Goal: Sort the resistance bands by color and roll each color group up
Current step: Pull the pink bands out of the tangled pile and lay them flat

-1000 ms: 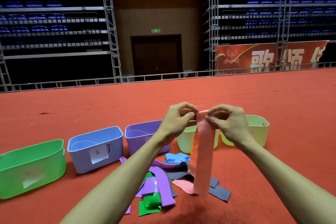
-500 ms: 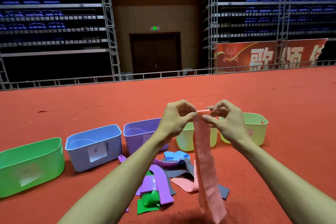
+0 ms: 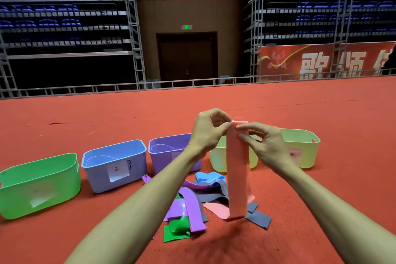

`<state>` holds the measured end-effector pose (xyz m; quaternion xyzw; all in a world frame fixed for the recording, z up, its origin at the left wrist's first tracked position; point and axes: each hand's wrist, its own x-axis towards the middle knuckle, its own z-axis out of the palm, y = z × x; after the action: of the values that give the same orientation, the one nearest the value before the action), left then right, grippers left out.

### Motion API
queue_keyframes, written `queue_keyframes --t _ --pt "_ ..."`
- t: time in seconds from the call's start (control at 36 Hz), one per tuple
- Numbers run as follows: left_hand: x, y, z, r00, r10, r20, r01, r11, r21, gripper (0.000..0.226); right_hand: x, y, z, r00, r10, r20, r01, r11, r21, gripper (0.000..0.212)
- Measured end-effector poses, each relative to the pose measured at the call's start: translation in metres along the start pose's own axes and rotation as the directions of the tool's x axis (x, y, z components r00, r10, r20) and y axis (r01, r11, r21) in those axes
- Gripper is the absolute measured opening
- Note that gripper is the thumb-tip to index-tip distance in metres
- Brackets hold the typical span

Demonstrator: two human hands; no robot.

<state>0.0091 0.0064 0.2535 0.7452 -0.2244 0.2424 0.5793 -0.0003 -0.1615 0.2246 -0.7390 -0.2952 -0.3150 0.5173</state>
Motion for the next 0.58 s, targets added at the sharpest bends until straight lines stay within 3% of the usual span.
queue_keyframes --t 0.14,0.25,0.39,0.58 --pt "-0.006 -0.001 0.002 0.999 0.010 0.050 -0.009 1.000 -0.027 0.017 0.008 0.001 -0.005 0.997 0.007 0.073 0.000 0.996 -0.089 0.029" --pt "-0.015 -0.007 0.006 0.988 -0.051 0.148 0.071 0.989 -0.131 0.036 0.012 0.001 -0.007 0.998 -0.002 0.065 0.009 0.993 -0.117 0.023" --pt "-0.034 -0.030 0.015 0.957 -0.093 0.276 0.135 0.981 -0.137 0.051 0.013 0.003 -0.012 0.997 0.068 0.046 -0.066 0.997 -0.034 0.029" --pt "-0.065 -0.056 0.029 0.953 -0.044 0.300 0.072 0.994 -0.084 0.062 0.016 0.004 -0.017 0.986 0.164 -0.007 -0.163 0.983 0.084 0.030"
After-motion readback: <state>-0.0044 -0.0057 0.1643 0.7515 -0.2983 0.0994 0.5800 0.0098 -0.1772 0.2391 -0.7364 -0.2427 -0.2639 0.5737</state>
